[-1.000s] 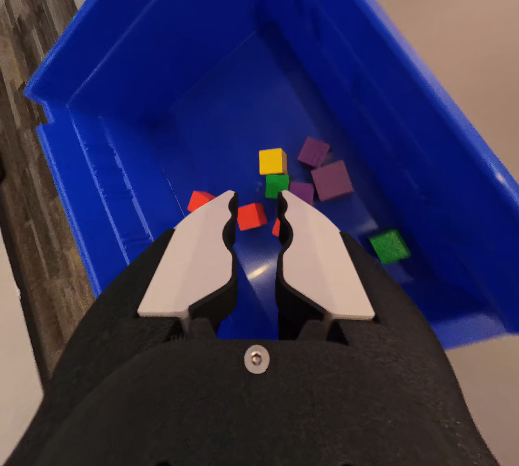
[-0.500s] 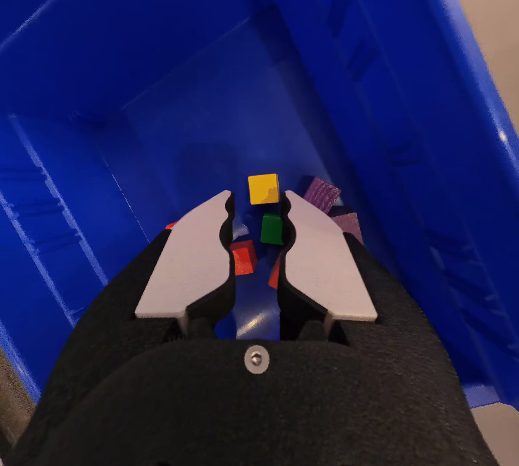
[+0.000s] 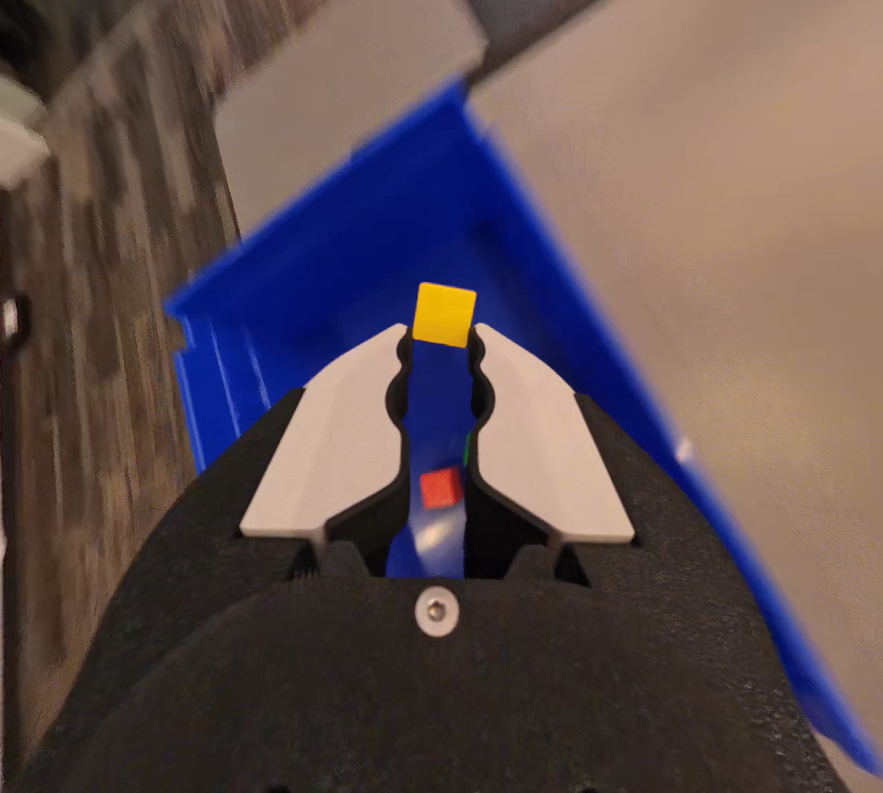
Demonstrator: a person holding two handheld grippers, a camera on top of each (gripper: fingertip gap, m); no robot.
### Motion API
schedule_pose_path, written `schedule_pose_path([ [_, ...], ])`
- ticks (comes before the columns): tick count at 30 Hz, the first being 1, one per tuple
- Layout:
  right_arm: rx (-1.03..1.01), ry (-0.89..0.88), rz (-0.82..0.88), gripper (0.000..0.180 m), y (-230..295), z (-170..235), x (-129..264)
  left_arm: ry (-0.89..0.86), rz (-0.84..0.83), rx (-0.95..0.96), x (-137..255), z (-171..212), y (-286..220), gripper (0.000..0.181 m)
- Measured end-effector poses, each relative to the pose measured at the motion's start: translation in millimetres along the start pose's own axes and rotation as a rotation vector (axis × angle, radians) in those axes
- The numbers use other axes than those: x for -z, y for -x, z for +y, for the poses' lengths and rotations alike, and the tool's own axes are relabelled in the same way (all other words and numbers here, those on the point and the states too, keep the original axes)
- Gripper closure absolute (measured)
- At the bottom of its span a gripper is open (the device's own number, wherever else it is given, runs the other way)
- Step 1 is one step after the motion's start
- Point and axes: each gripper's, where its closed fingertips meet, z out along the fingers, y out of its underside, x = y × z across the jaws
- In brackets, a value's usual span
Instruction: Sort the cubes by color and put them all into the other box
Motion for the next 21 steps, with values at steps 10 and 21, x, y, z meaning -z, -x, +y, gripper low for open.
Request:
schedule_pose_path([
  [10,-0.155,-0.171,-0.349,0.131,112.8,-39.1,-100.9,-0.648,0.049,-0.375,109.8,-147.6,-210.1,0.159],
  [21,-0.212,-0.075,-0.292,0.132,106.7,-20.4,-115.8,-0.643,0.06,-0.435,81.9,-171.9,-281.0,0.159],
])
